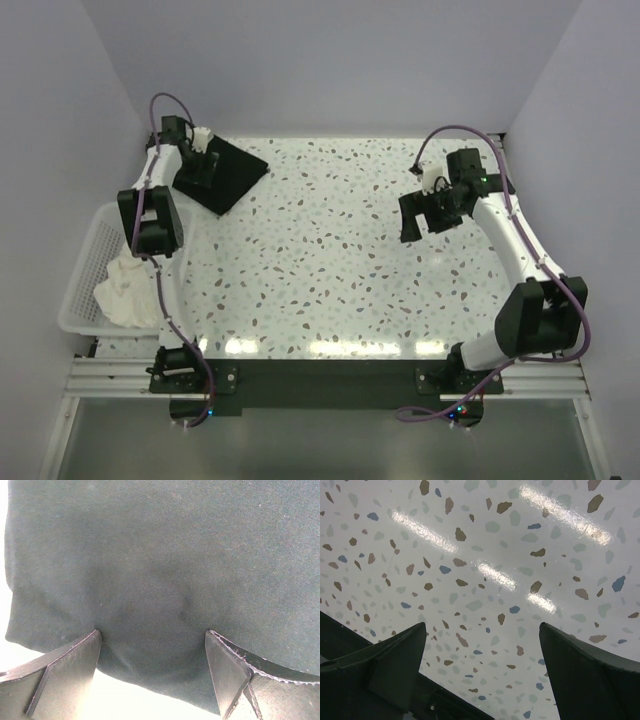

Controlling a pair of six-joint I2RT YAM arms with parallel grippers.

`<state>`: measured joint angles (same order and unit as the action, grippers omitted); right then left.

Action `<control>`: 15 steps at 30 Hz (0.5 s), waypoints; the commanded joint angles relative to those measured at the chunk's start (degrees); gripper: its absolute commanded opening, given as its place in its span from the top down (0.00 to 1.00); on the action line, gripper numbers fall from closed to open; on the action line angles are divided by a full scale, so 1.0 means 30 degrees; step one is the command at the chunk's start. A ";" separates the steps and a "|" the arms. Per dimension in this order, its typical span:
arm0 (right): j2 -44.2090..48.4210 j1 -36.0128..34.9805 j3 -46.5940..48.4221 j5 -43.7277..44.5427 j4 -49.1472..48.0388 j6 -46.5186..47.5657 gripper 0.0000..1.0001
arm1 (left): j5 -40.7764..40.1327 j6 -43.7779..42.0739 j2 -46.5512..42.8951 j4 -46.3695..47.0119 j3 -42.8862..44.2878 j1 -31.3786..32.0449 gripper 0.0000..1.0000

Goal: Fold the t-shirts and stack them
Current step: Neatly place the folded tshirt to the corner

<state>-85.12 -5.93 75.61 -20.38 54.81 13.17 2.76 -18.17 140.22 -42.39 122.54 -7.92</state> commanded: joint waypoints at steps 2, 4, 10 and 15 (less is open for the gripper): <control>-0.0073 0.0103 0.0548 -0.0002 -0.0192 0.0269 0.01 | 0.3904 -0.1264 -0.1239 -0.3499 -0.2322 -0.0319 0.11; -0.0132 0.0103 0.0489 -0.0090 -0.0338 0.0094 0.01 | 0.5780 -0.1645 -0.1302 -0.4206 -0.1592 0.0003 0.12; -0.0512 0.0103 0.0693 -0.0267 -0.0486 -0.0141 0.01 | 0.7165 -0.0155 -0.2061 -0.3218 -0.0007 0.0532 0.07; -0.0454 0.0103 0.0694 -0.0149 -0.0311 -0.0054 0.01 | 0.7514 -0.4416 -0.2592 -0.2187 0.0460 0.0824 0.00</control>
<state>-86.87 -5.93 75.64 -20.45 54.41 13.10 20.97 -23.11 136.59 -50.50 120.51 -5.85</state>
